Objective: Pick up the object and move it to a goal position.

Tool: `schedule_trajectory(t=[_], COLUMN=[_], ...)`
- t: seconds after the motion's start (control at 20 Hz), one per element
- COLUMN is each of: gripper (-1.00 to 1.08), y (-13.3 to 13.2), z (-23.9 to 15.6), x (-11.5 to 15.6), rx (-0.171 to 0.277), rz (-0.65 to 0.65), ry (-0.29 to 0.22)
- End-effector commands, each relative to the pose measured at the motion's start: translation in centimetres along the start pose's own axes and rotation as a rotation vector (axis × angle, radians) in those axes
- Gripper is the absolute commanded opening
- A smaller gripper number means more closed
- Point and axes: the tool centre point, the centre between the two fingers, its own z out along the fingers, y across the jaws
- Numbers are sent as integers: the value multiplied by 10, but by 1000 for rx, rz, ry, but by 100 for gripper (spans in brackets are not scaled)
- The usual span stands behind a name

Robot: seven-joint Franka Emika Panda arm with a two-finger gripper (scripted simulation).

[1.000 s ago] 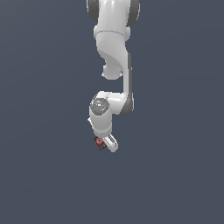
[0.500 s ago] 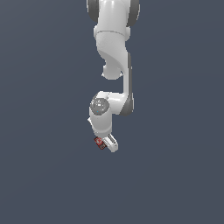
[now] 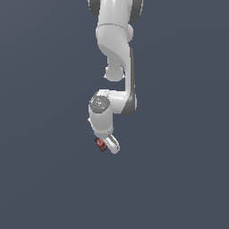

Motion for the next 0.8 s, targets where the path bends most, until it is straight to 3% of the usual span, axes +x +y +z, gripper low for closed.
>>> schedule_trajectory(t=[0.0,0.75], gripper=[-100,-100], y=[3,29], z=[-15,-172], x=[4,37], rx=[1,1], rz=[1,2], ry=[0,1])
